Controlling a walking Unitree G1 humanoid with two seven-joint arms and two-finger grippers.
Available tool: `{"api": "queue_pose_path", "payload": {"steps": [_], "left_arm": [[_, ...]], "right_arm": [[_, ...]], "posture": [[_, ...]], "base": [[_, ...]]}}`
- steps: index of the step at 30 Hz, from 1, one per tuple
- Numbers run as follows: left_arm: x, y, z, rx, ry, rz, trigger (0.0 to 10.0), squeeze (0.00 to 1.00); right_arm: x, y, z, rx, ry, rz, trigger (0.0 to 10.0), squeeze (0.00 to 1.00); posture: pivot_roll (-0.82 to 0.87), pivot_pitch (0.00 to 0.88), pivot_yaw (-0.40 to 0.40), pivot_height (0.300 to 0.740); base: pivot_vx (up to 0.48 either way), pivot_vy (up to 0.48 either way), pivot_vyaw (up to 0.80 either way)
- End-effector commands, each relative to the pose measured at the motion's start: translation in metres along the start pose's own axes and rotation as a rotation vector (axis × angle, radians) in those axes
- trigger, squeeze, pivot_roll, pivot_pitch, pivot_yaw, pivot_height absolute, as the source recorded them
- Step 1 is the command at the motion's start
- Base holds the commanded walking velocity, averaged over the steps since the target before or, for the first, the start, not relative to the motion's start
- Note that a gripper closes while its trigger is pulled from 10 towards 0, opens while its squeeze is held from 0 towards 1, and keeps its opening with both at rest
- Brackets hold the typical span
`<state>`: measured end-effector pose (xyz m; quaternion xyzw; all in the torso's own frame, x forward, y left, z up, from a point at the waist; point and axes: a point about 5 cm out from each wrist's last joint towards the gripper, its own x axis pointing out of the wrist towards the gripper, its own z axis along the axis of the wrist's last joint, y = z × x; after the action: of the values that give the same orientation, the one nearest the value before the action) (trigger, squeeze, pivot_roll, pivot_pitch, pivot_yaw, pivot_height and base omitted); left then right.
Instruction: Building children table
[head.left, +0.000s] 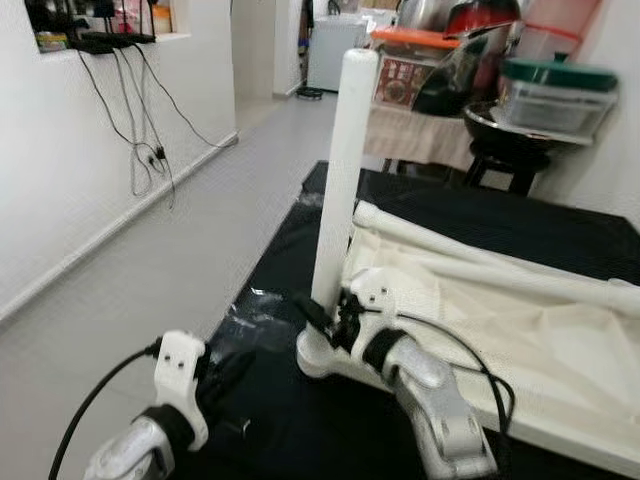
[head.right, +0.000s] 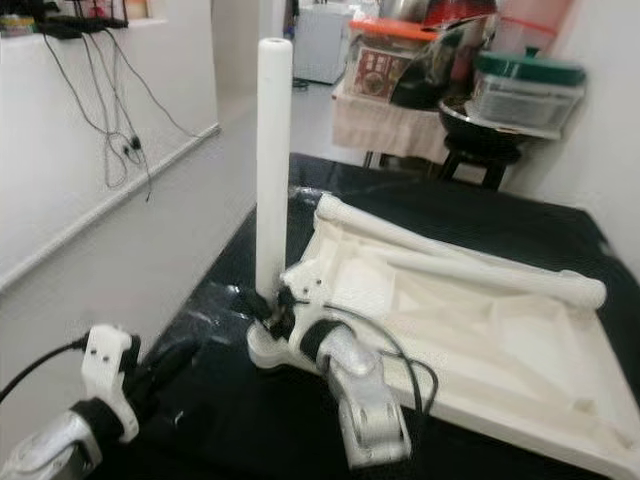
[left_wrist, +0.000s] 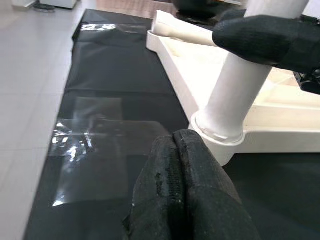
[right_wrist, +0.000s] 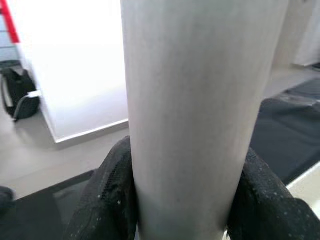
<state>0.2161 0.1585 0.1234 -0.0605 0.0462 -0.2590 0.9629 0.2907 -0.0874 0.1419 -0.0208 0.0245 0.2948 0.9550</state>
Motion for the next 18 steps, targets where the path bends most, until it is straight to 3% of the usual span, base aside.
{"api": "queue_pose_path", "payload": {"steps": [1,4,5,6,7,8,9,10,12,16,17,18], "left_arm": [[0.000,0.000,-0.001,-0.009,0.014,-0.015,10.0,0.00],[0.000,0.000,-0.002,-0.005,0.024,-0.021,10.0,0.00],[0.000,0.000,-0.002,-0.001,0.022,-0.014,10.0,0.00],[0.000,0.000,-0.002,-0.001,0.022,-0.014,10.0,0.00],[0.000,0.000,-0.002,0.001,0.019,-0.009,10.0,0.00],[0.000,0.000,-0.002,0.001,0.018,-0.008,10.0,0.00],[0.000,0.000,-0.002,0.001,0.018,-0.008,10.0,0.00],[0.000,0.000,-0.002,-0.001,0.019,-0.009,10.0,0.00],[0.000,0.000,-0.002,-0.002,0.020,-0.012,10.0,0.00],[0.001,0.000,-0.002,-0.003,0.021,-0.012,10.0,0.00],[0.002,0.000,-0.002,-0.004,0.022,-0.015,10.0,0.00],[0.004,0.001,-0.003,-0.006,0.022,-0.018,10.0,0.00]], "right_arm": [[-0.012,-0.018,-0.019,-0.022,0.119,-0.127,0.0,0.00],[-0.005,-0.018,-0.024,-0.010,0.150,-0.095,0.0,0.00],[-0.003,-0.013,-0.024,-0.015,0.157,-0.077,6.3,0.00],[-0.003,-0.013,-0.024,-0.015,0.157,-0.077,6.3,0.00],[-0.002,-0.008,-0.023,-0.016,0.163,-0.057,10.0,0.00],[-0.001,-0.003,-0.021,-0.001,0.145,-0.011,10.0,0.41],[-0.001,-0.003,-0.021,-0.001,0.145,-0.011,10.0,0.41],[0.001,0.000,-0.018,0.022,0.117,0.047,10.0,1.00],[0.003,0.006,-0.004,0.047,0.028,0.187,10.0,1.00],[0.004,0.005,0.006,0.040,-0.024,0.257,10.0,1.00],[0.002,0.003,0.018,-0.007,-0.064,0.373,10.0,0.03],[0.003,-0.006,0.027,-0.071,-0.069,0.477,10.0,0.00]], "posture": [[0.10,0.000,-0.075,0.740],[0.12,0.000,-0.089,0.740],[0.12,0.000,-0.091,0.740],[0.12,0.000,-0.091,0.740],[0.12,0.000,-0.091,0.740],[0.12,0.000,-0.093,0.740],[0.12,0.000,-0.093,0.740],[0.13,0.000,-0.090,0.740],[0.13,0.000,-0.088,0.740],[0.13,0.000,-0.085,0.740],[0.13,0.000,-0.086,0.740],[0.13,0.000,-0.089,0.740]], "base": [[0.000,0.000,0.00],[0.000,0.000,0.00],[0.000,0.000,0.00],[0.000,0.000,0.00],[0.000,0.000,0.00],[0.000,0.000,0.00],[0.000,0.000,0.00],[0.000,0.000,0.00],[0.000,0.000,0.00],[0.000,0.000,0.00],[0.000,0.000,0.00],[0.000,0.000,0.00]]}}
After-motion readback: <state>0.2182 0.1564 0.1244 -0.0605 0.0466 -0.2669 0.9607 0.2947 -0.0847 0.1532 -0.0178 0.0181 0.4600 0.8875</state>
